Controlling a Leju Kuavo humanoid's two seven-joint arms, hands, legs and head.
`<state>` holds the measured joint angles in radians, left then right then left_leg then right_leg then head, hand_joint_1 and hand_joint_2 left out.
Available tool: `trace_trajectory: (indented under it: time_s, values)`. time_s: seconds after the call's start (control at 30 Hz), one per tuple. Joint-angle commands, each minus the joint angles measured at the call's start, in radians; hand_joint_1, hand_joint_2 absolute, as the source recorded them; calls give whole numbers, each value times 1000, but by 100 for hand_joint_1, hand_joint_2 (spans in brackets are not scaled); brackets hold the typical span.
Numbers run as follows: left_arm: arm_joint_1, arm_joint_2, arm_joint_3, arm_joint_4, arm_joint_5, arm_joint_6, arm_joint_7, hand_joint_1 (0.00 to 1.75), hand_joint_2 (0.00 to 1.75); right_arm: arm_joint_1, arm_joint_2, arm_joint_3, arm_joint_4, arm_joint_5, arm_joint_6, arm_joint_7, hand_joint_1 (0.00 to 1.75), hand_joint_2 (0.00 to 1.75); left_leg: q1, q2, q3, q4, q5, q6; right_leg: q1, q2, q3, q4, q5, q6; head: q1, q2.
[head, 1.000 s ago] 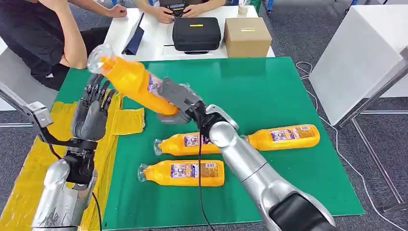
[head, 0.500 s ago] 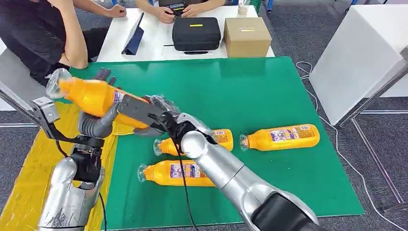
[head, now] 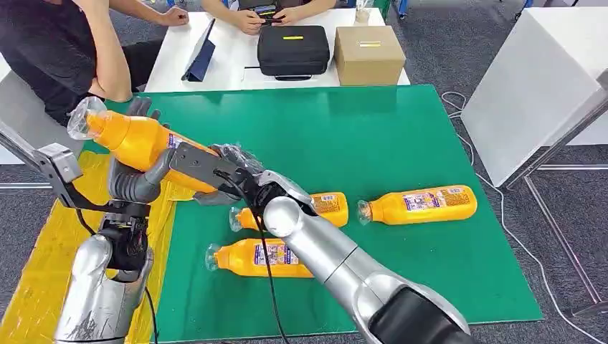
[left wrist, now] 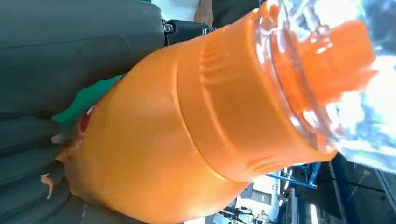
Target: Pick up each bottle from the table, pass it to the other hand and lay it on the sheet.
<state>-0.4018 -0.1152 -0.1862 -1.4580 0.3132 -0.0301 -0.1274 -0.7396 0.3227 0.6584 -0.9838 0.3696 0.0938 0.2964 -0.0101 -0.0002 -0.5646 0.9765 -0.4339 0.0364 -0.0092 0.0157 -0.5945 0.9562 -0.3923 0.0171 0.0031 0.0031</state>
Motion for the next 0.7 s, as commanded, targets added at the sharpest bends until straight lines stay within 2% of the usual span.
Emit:
trace_trajectory:
  time_s: [0.03, 0.1, 0.13, 0.17, 0.2, 0.4, 0.7]
  values:
    - [-4, 7, -30, -18, -11, 0, 17, 0, 175, -71, 16, 111, 112, 94, 32, 18, 175, 175, 1, 1, 3, 1, -2, -3, 1, 0, 3, 0, -1, -1, 0, 0]
    - [-1, 10, -40, -24, -11, -11, 33, 0, 175, -68, 26, 124, 119, 107, 38, 17, 175, 175, 1, 1, 4, 1, -2, -3, 1, 0, 3, 0, -2, -1, 0, 0]
    - [2, 10, -44, -25, -6, -20, 40, 28, 175, -68, 26, 134, 116, 108, 37, 18, 175, 175, 1, 0, 2, 0, -1, -2, 1, -1, 2, 0, -1, -1, 0, 0]
    - [6, 12, -50, -25, -1, -33, 49, 155, 175, -71, 26, 146, 115, 106, 41, 22, 175, 175, 1, 0, 3, 0, -2, -3, 1, -1, 3, 0, -2, -1, 0, 0]
    - [8, 15, -56, -24, -5, -40, 54, 175, 175, -73, 26, 148, 115, 102, 42, 25, 175, 175, 2, 0, 5, 1, -3, -4, 2, -2, 5, 0, -3, -1, 0, 0]
    - [29, 25, -77, -26, -29, -92, 85, 175, 175, -77, 23, 121, 137, 104, 48, 28, 175, 175, 1, -1, 4, 1, -2, -3, 1, -2, 5, 0, -3, -1, 0, 0]
    - [38, 18, -66, -31, -48, -97, 94, 175, 175, -70, 24, 110, 146, 120, 55, 21, 175, 175, 1, -1, 3, 0, -1, -2, 1, -2, 3, 0, -1, -1, 0, 0]
